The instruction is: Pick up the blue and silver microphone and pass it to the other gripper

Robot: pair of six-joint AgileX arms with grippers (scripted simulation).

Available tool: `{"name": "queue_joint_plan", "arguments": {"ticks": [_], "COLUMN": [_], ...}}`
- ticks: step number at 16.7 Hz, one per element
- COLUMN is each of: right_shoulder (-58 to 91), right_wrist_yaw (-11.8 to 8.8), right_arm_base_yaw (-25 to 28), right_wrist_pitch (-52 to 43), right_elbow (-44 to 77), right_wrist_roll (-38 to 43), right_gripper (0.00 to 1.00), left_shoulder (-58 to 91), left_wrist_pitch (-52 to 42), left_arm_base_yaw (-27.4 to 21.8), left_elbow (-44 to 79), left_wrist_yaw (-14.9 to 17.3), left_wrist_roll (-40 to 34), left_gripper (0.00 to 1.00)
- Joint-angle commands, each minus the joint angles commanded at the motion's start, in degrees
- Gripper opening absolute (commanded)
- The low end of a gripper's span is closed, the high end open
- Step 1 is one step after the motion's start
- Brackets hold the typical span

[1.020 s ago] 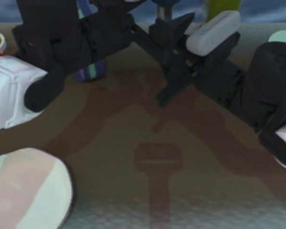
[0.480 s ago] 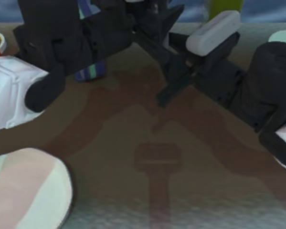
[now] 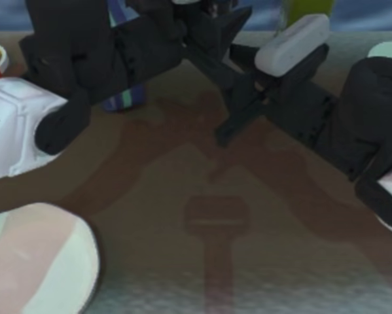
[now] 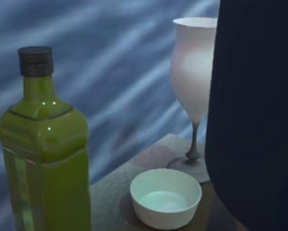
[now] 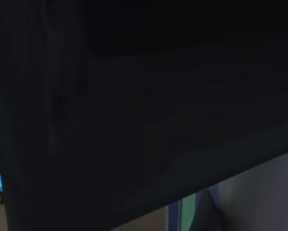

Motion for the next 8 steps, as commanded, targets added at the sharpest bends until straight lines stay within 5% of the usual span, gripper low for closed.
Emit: {"name": "queue_joint_plan", "arguments": {"ticks": [2, 8], "right_shoulder": [0.0, 0.0], "right_wrist_yaw": [0.0, 0.0], "right_arm_base_yaw": [0.0, 0.0], "right_wrist_pitch": [0.0, 0.0], "right_elbow": [0.0, 0.0], "right_wrist_roll": [0.0, 0.0], "right_gripper": [0.0, 0.45], "left_shoulder": [0.0, 0.0], "left_wrist_pitch": [0.0, 0.0], "left_arm_base_yaw": [0.0, 0.0], "left_elbow": [0.0, 0.0], "left_wrist_yaw": [0.0, 0.0], "left_wrist_roll": [0.0, 0.0], "left_gripper": [0.0, 0.0]}}
